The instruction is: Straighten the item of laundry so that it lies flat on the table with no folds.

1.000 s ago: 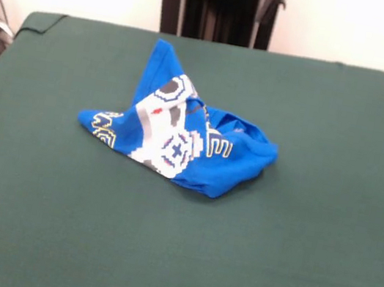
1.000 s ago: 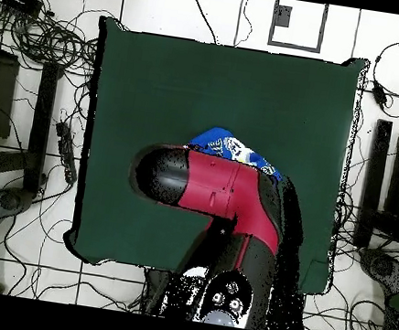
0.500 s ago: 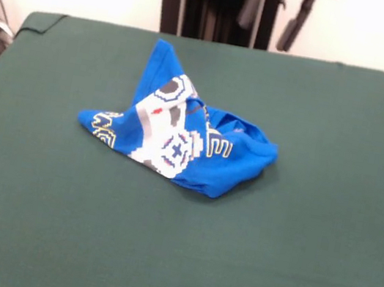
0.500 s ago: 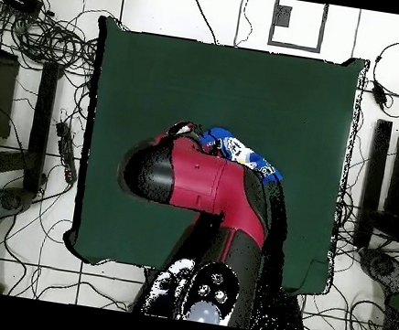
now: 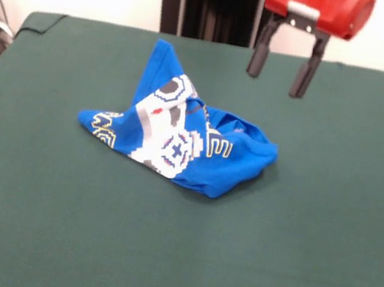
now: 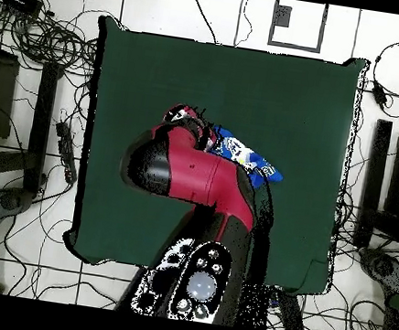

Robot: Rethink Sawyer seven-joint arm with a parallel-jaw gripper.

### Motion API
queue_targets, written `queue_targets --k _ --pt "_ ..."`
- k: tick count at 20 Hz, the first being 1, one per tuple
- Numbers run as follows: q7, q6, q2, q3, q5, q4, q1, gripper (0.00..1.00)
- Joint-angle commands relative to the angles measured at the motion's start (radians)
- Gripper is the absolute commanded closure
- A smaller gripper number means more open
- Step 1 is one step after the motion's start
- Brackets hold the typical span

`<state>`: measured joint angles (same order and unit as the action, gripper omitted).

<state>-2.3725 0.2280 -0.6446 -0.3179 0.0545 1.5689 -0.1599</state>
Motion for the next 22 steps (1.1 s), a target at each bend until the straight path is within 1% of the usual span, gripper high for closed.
queue_targets --k 1,4,8,10,12,14,17,22 --pt "-0.271 -0.073 0.12 -0.014 0.083 0.096 -0.092 0.0" --pt "-0.237 -0.087 0.133 -0.027 0.085 0.1 -0.092 0.0" --pt "-0.239 -0.11 0.175 -0.074 0.103 0.099 -0.131 0.0" --pt "-0.23 -0.109 0.182 -0.077 0.106 0.103 -0.134 0.0" --pt "-0.218 -0.13 0.182 -0.065 0.097 0.123 -0.12 0.0" --pt "-0.219 -0.178 0.2 -0.057 0.094 0.132 -0.113 0.0" --pt "-0.228 -0.218 0.238 -0.076 0.107 0.121 -0.13 0.0" --pt "-0.226 -0.265 0.275 -0.081 0.132 0.112 -0.142 0.0"
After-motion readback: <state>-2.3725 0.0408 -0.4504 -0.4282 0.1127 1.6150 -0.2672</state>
